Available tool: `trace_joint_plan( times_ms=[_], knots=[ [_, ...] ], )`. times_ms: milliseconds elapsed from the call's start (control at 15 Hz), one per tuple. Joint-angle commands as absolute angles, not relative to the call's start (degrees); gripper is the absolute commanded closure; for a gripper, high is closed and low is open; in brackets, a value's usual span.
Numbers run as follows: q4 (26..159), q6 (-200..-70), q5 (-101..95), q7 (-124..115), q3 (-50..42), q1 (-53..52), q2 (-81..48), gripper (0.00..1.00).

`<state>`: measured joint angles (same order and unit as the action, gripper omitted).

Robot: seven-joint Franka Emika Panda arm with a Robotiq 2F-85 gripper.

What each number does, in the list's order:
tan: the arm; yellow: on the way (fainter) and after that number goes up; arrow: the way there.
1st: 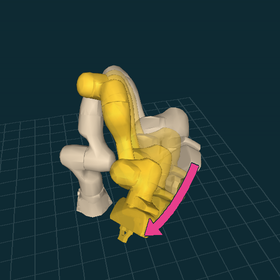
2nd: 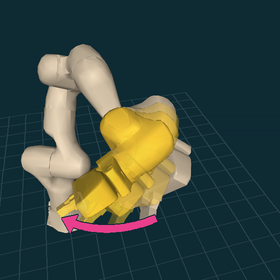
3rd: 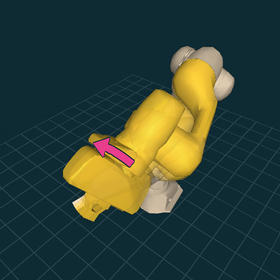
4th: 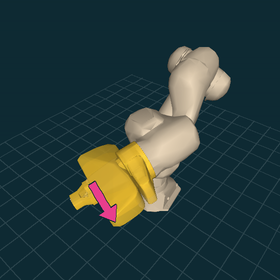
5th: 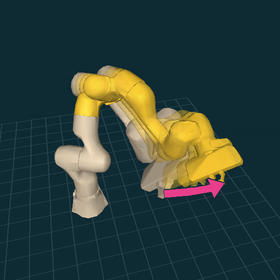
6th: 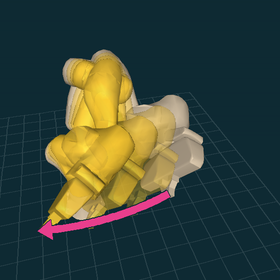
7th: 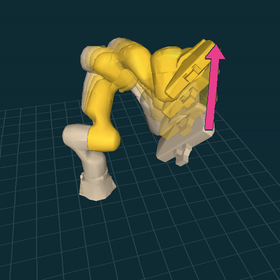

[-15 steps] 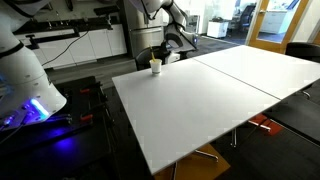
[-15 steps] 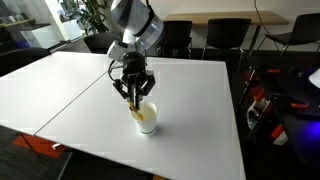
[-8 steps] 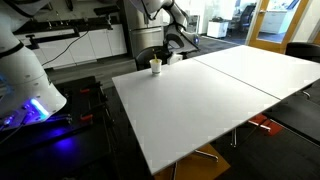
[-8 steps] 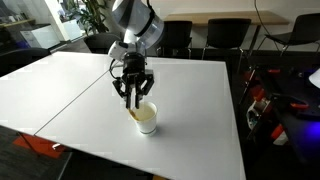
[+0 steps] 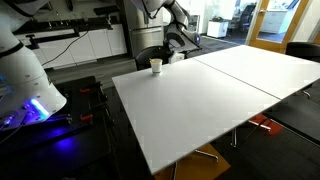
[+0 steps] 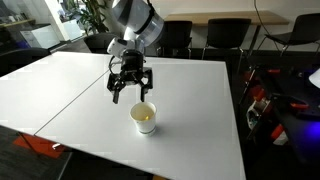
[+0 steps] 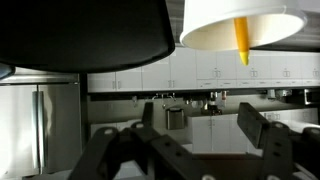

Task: Put the pen in the mug cup

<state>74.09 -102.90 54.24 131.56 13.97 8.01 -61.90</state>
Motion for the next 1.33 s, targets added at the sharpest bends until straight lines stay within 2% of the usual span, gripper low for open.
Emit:
trace_joint_plan(
  times_ms=[0,200,800,1267],
  knots=[
    [78.54,-105.22,56.87,133.14,13.22,8.16,-56.92,0.0],
    [82.06,-109.96,57.65,131.72,11.61,7.05,-52.49,0.0],
    [97.7,-137.17,62.62,127.37,9.4,5.03,-35.64,0.0],
    [104.12,-150.28,57.99,110.12,3.88,2.7,-27.4,0.0]
  ],
)
